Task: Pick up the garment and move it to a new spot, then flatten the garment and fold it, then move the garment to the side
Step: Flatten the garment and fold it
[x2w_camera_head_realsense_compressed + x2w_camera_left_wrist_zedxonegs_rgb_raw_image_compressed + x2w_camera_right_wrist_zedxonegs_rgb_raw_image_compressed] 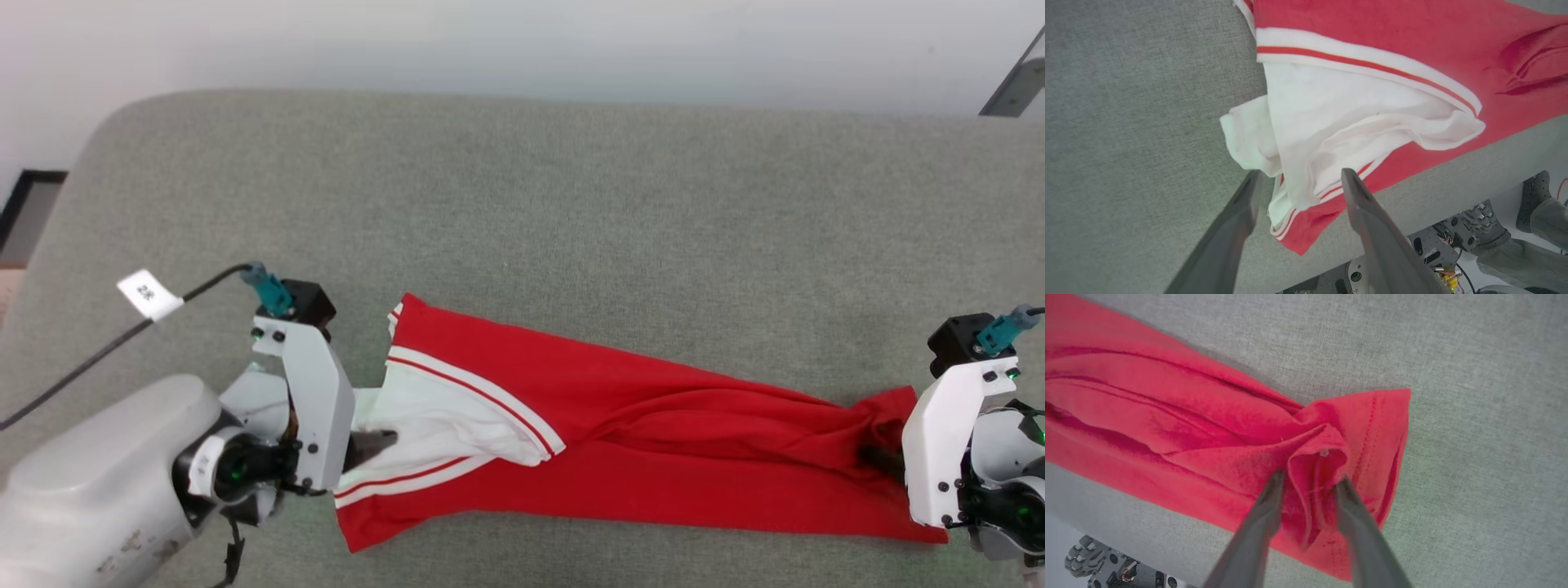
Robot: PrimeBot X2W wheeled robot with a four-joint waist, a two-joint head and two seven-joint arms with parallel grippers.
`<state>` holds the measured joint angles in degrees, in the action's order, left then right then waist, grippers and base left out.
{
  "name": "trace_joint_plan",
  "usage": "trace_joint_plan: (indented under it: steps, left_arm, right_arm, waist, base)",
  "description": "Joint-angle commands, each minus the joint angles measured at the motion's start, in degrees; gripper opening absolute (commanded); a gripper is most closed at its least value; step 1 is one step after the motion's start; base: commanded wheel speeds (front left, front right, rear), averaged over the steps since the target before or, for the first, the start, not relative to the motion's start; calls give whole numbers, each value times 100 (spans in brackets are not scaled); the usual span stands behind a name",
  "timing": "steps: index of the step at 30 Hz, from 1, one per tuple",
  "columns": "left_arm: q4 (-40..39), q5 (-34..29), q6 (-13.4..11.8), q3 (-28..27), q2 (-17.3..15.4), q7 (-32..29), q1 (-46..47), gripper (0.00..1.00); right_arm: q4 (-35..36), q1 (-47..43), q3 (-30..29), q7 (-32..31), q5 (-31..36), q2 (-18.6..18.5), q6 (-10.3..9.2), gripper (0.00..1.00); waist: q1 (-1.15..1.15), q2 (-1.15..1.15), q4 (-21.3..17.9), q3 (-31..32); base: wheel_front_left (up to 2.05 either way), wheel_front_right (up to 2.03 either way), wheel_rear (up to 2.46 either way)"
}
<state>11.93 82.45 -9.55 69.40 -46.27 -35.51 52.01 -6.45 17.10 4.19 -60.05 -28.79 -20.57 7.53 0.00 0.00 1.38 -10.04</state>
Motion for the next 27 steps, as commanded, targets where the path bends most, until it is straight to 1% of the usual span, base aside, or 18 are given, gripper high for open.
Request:
trace_joint_plan:
  steps: [1, 5, 9, 14, 16, 18, 24, 27]
  left_arm:
    - [-16, -3, 22, -6, 2, 47, -97, 100]
    - [-141, -32, 17, -65, -76, 244, -173, 100]
    - [-353, -174, 45, -182, -235, 746, -317, 100]
    - [-664, -378, 66, -459, -431, 1895, -673, 100]
    - [-746, -448, 19, -600, -510, 2420, -847, 100]
    - [-807, -534, -28, -711, -595, 2926, -1041, 100]
    - [-944, -760, -248, -1063, -781, 4401, -1560, 100]
    - [-965, -835, -390, -1280, -843, 4888, -1817, 100]
  right_arm:
    - [-5, -18, -15, -42, -91, 0, -8, 100]
    - [62, -86, -117, -83, -154, -40, -9, 100]
    - [164, -154, -284, -100, -175, 21, -8, 100]
    - [215, -253, -594, -116, 1, 124, -9, 100]
    - [205, -254, -741, -50, 55, 205, -9, 100]
    - [153, -262, -811, -49, 105, 198, -8, 100]
    - [-81, -209, -936, -12, 372, 135, -9, 100]
    - [-237, -172, -1000, -66, 416, 146, -9, 100]
  waist:
    - [0, 0, 18, 137]
    - [0, 0, 38, 332]
    - [0, 0, 36, 498]
    - [0, 0, 30, 638]
    - [0, 0, 40, 667]
    - [0, 0, 60, 679]
    - [0, 0, 162, 616]
    - [0, 0, 229, 553]
  base:
    - [0, 0, 0]
    - [0, 0, 0]
    - [0, 0, 0]
    - [0, 0, 0]
    - [0, 0, 0]
    - [0, 0, 0]
    - [0, 0, 0]
    - [0, 0, 0]
